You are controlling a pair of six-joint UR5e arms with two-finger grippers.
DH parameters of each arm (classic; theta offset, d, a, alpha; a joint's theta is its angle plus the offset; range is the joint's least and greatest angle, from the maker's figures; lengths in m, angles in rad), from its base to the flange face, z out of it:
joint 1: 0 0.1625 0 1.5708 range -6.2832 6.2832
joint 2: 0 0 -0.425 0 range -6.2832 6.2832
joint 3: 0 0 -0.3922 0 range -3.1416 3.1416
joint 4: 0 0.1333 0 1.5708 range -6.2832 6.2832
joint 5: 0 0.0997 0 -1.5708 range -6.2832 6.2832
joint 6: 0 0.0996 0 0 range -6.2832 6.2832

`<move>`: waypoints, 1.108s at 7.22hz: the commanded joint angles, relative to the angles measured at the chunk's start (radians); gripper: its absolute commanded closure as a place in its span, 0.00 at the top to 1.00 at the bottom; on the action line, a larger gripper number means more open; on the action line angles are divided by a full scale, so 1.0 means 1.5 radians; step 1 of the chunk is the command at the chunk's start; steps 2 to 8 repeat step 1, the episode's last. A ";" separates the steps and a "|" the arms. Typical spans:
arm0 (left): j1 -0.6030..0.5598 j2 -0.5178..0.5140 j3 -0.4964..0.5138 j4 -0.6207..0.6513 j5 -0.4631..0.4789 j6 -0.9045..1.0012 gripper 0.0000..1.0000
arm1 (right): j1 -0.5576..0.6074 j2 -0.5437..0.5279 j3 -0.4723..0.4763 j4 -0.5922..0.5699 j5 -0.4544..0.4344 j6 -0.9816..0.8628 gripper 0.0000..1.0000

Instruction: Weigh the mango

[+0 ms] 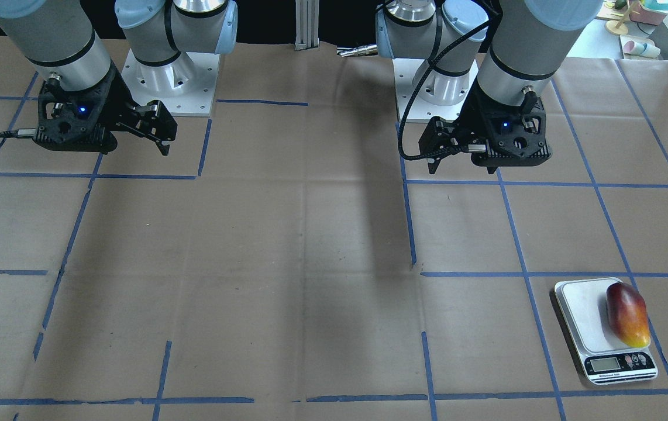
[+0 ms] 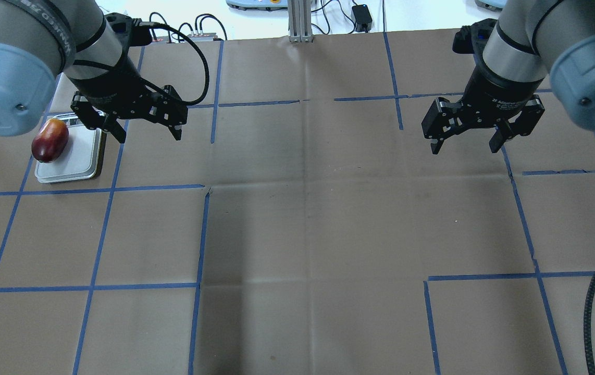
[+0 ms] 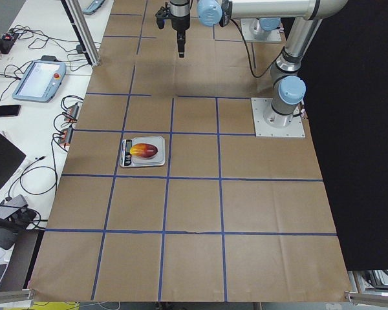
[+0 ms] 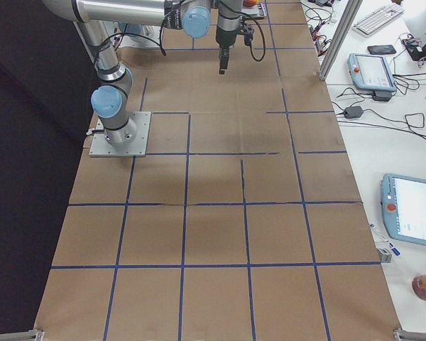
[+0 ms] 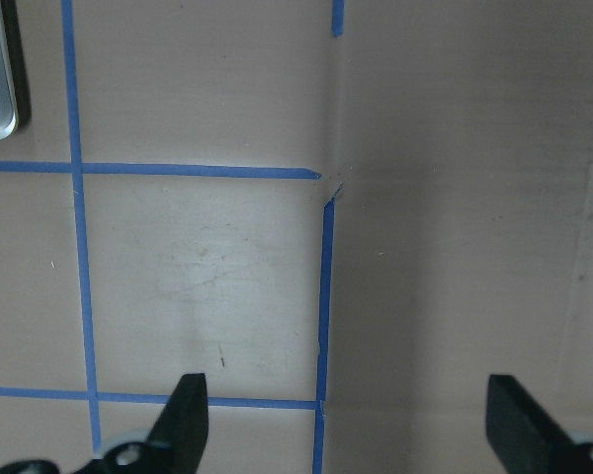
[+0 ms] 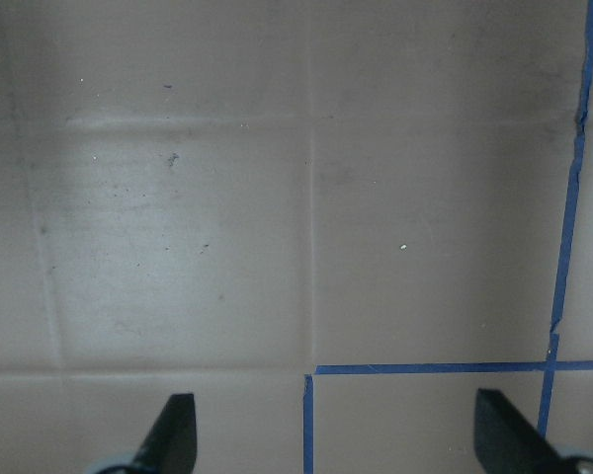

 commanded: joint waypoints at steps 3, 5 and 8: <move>0.000 0.001 0.000 -0.001 -0.001 0.004 0.99 | 0.000 -0.001 0.000 0.000 0.000 0.000 1.00; 0.000 0.001 0.000 -0.001 -0.001 0.004 0.99 | 0.000 -0.001 0.000 0.000 0.000 0.000 1.00; 0.000 0.001 0.000 -0.001 -0.001 0.004 0.99 | 0.000 -0.001 0.000 0.000 0.000 0.000 1.00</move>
